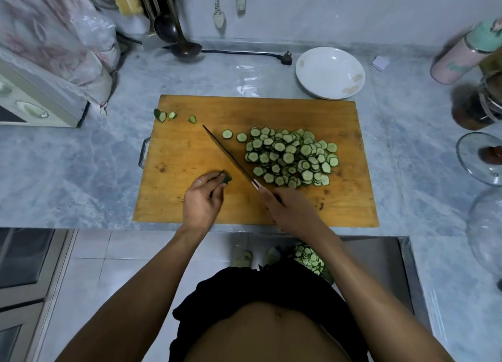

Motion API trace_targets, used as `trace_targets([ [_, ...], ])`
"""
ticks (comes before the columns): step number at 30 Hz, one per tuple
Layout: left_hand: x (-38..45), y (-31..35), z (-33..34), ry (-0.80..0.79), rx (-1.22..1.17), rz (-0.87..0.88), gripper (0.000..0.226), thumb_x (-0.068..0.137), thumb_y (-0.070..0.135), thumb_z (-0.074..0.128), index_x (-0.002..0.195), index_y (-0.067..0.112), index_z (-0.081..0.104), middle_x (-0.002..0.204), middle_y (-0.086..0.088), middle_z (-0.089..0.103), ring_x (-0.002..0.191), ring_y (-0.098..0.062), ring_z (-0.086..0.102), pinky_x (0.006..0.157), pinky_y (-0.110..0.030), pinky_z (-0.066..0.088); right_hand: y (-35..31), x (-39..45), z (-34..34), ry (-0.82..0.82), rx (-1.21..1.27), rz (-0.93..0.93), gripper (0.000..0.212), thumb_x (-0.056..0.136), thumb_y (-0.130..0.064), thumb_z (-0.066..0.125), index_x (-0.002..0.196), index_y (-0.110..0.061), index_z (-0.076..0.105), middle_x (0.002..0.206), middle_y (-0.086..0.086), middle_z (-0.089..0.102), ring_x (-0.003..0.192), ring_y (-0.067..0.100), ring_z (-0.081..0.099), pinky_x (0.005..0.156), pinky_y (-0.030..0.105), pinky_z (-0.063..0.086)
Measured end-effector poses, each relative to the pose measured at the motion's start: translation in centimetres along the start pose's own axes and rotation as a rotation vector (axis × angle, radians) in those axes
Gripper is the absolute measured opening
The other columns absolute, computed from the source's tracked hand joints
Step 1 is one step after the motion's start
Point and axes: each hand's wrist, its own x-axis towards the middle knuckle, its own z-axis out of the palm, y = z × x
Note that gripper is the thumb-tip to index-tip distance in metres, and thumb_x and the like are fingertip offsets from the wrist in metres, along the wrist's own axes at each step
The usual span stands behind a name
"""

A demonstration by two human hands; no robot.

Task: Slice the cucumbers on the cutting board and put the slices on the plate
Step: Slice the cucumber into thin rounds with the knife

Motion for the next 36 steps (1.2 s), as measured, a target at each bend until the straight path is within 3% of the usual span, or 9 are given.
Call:
trace_targets([
  [3,-0.1,-0.3,0.3,-0.005,0.008,0.016,0.020,0.086,0.001,0.070,0.105,0.005,0.076,0.114,-0.009,0.071,0.103,-0.023,0.066,0.094,-0.018,0.046,-0.1,-0.2,1.1,0.013,-0.031,0.029,0.054,0.101,-0.051,0.040,0.063,-0.013,0.046,0.055,0.000,0.048,0.046,0.008,0.042,0.051,0.028,0.033],
  [7,-0.2,-0.3,0.3,-0.013,0.046,0.051,0.019,0.088,0.002,0.067,0.106,0.004,0.076,0.118,-0.009,0.070,0.101,-0.025,0.066,0.088,-0.021,0.049,-0.2,-0.9,1.9,-0.008,-0.006,0.045,0.059,0.101,-0.053,0.038,0.065,-0.009,0.051,0.057,0.006,0.051,0.049,0.015,0.047,0.053,0.032,0.035],
  [14,0.0,-0.7,0.1,-0.060,0.088,0.113,0.028,0.092,0.016,0.053,0.107,0.008,0.075,0.126,-0.003,0.066,0.102,-0.026,0.066,0.077,-0.032,0.056,-1.3,-2.6,1.9,-0.028,-0.112,-0.004,0.053,0.102,-0.050,0.038,0.062,-0.016,0.044,0.057,-0.001,0.044,0.052,0.013,0.041,0.050,0.028,0.025],
  [19,-0.1,-0.5,-0.1,-0.047,0.114,0.147,0.025,0.087,0.009,0.055,0.100,0.006,0.076,0.123,-0.007,0.067,0.094,-0.028,0.068,0.068,-0.034,0.057,-2.0,-2.9,1.9,-0.049,-0.150,-0.014,0.053,0.102,-0.052,0.036,0.062,-0.018,0.045,0.058,-0.001,0.046,0.053,0.013,0.043,0.049,0.027,0.027],
  [23,0.0,-0.7,0.1,-0.046,0.130,0.171,0.022,0.088,0.003,0.060,0.103,0.006,0.075,0.121,-0.007,0.067,0.089,-0.028,0.066,0.065,-0.027,0.052,-2.4,-2.7,2.0,-0.045,-0.099,0.019,0.055,0.103,-0.051,0.036,0.061,-0.017,0.044,0.056,-0.002,0.045,0.050,0.010,0.042,0.049,0.025,0.026],
  [27,0.0,-1.2,0.4,-0.045,0.127,0.177,0.022,0.091,0.006,0.058,0.106,0.005,0.075,0.123,-0.009,0.067,0.091,-0.030,0.068,0.069,-0.031,0.055,-3.0,-2.8,1.6,-0.035,-0.044,0.032,0.056,0.105,-0.047,0.033,0.059,-0.017,0.043,0.052,-0.006,0.044,0.041,0.004,0.039,0.049,0.024,0.029],
  [36,0.0,-1.2,0.4,-0.046,0.165,0.201,0.027,0.087,0.005,0.055,0.102,0.007,0.077,0.121,-0.008,0.068,0.086,-0.028,0.068,0.065,-0.028,0.052,-4.0,-1.4,2.5,-0.064,-0.102,0.065,0.054,0.106,-0.046,0.031,0.060,-0.018,0.040,0.056,-0.003,0.043,0.049,0.009,0.040,0.047,0.024,0.024],
])
